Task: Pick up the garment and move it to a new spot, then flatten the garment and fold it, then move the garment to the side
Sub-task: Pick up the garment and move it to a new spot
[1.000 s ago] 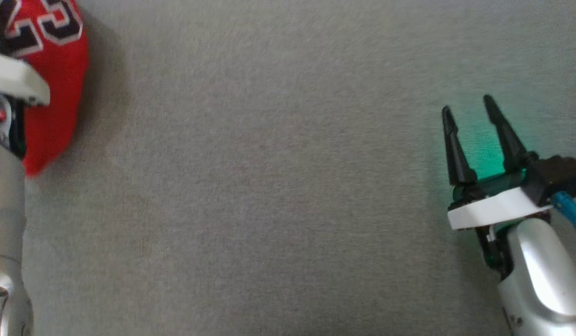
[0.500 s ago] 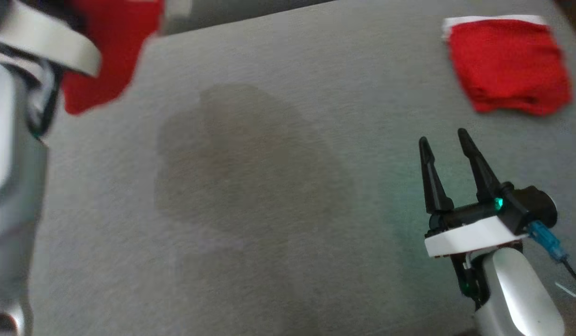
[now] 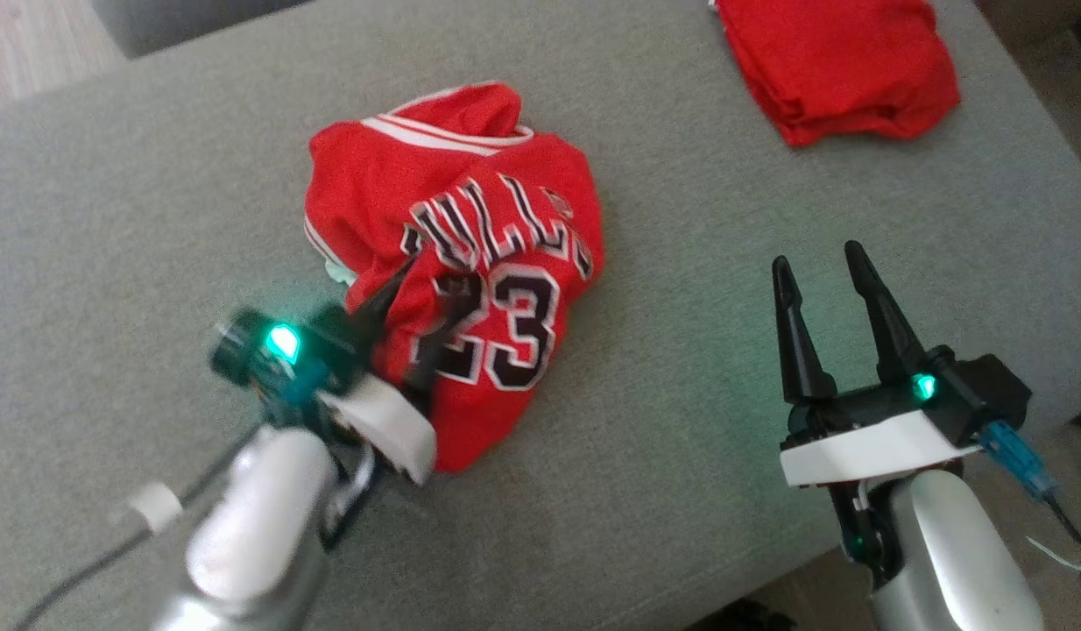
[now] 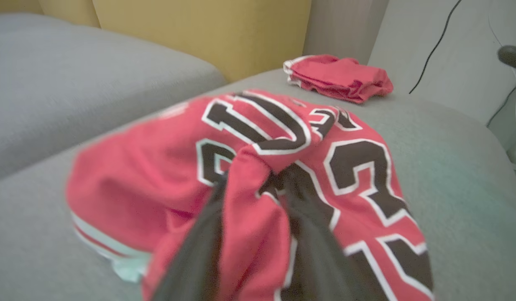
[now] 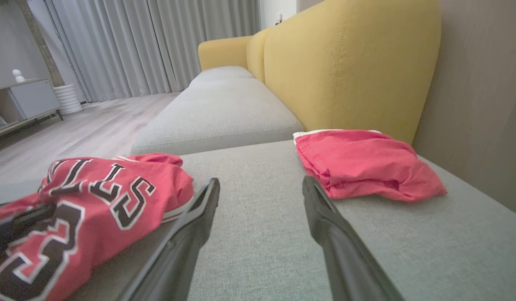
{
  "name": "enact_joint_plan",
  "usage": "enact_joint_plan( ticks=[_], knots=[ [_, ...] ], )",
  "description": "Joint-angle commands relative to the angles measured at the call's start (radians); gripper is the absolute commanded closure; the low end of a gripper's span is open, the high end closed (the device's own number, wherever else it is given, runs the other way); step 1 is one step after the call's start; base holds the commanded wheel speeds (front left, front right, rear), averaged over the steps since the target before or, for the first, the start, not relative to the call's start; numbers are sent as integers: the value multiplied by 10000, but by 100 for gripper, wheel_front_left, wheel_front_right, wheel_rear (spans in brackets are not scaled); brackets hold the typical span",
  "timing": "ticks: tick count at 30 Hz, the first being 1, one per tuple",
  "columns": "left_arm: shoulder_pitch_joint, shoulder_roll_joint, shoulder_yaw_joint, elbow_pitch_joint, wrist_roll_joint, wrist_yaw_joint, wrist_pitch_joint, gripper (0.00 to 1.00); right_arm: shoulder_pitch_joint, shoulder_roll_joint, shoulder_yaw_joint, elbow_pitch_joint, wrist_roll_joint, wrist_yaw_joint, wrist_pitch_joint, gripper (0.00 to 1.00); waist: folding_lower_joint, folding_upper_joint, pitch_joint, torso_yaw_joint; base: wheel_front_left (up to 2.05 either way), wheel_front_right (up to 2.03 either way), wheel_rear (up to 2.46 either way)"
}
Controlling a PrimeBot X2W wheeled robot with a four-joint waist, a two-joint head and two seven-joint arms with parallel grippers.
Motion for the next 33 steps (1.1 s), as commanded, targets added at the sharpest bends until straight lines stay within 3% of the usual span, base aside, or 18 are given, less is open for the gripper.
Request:
enact_joint_plan(
  ticks=[1, 4, 10, 18, 24, 33],
  knots=[
    [-116, -95, 215, -117, -58, 144, -427, 0, -290, 36, 241, -230, 83, 67, 6, 0, -2, 0, 226, 196, 0, 0, 0],
    [180, -349, 174, 174, -15, 383, -1126, 0, -299, 44, 249, -153, 106, 67, 6, 0, -2, 0, 203, 420, 0, 0, 0],
    [984, -908, 726, 599, -76, 1307, -2292, 0, -128, 52, 354, 250, 61, 67, 6, 0, -2, 0, -488, 1438, 0, 0, 0],
    [3045, -1209, 2595, -1098, 192, 1928, -2320, 0, 575, -16, 172, 1050, 8, 67, 6, 0, -2, 0, -2358, 2757, 0, 0, 0],
    [4814, -1407, 3708, -1908, 457, 1957, -2322, 0, 1456, -15, -210, 1151, -14, 67, 6, 0, -2, 0, -3442, 3291, 0, 0, 0],
    [5708, -1545, 4057, -2418, 1221, 1488, -2322, 0, 2154, 26, -411, 1063, -174, 67, 6, 0, -2, 0, -3736, 3492, 0, 0, 0]
  ],
)
